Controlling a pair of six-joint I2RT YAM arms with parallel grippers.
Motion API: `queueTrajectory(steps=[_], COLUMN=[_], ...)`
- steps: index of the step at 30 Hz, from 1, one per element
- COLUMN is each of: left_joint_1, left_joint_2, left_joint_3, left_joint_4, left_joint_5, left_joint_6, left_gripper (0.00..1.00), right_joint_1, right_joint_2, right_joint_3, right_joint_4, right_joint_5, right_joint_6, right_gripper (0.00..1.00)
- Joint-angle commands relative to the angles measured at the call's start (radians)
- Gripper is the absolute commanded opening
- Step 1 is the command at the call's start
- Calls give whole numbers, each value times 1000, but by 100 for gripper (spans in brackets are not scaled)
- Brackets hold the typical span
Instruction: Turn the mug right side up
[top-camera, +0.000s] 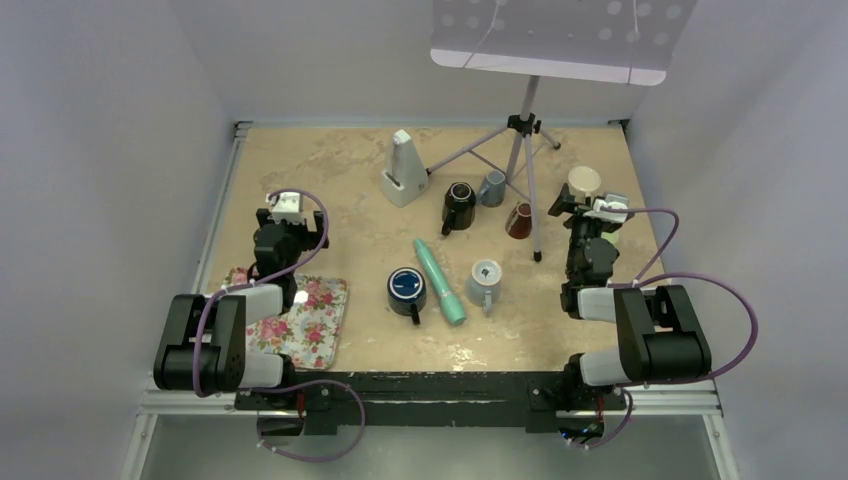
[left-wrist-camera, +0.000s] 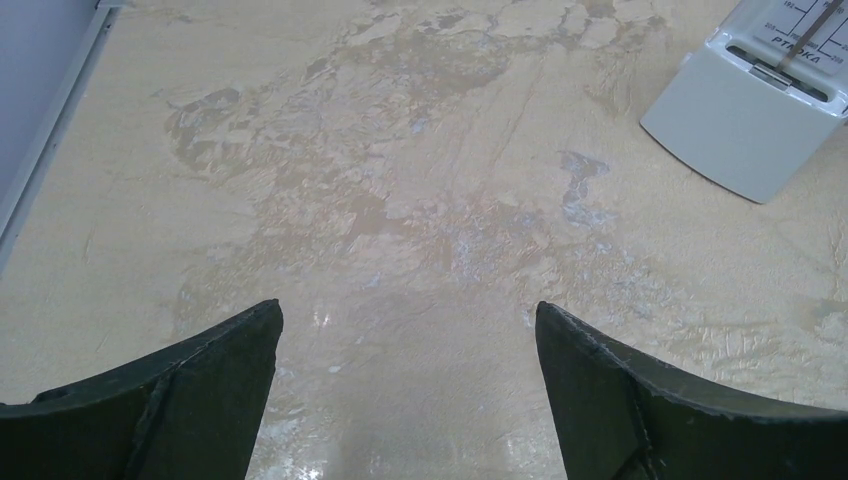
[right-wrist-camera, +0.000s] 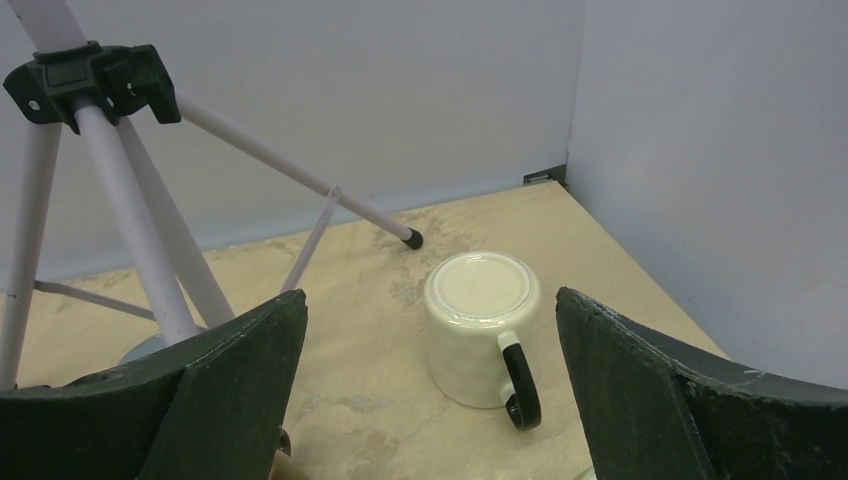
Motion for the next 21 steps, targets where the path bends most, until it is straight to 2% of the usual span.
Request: queueTrajectory(steps=[1, 5, 6, 8, 10, 11, 13, 15, 18, 21], left_joint_1=[8, 8, 8, 6, 4, 0, -23, -105, -273, -447], left_joint_2=[-7, -38, -89, -193, -198, -173, -120, -78, -11, 113], left_joint_3=[2, -4, 20, 168, 409, 526, 690, 808, 908, 1045], left_joint_4=[72, 73, -4, -329, -726, -899, -1139, -1315, -1489, -1623], left_joint_5=[1, 47, 98, 274, 507, 570, 586, 534, 426, 379], left_joint_6=[16, 26, 52, 147, 270, 280, 220, 220, 229, 214], left_gripper=[100, 100, 100, 100, 100, 100, 100, 100, 100, 99], right_joint_1=[-3, -3, -3, -3, -2, -3, -3, -3, -2, 1], right_joint_2=[-19, -66, -75, -135, -230, -272, -338, -395, -456, -500], right_joint_3=[1, 4, -10, -13, 19, 47, 98, 126, 149, 183], right_joint_4=[68, 15, 48, -3, -158, -241, -371, -436, -511, -617], right_joint_5=[29, 55, 51, 42, 35, 23, -16, -69, -122, -138], right_joint_6=[0, 22, 1, -1, 7, 7, 12, 18, 55, 106], right_gripper=[98, 97, 98, 98, 98, 98, 99, 99, 99, 99])
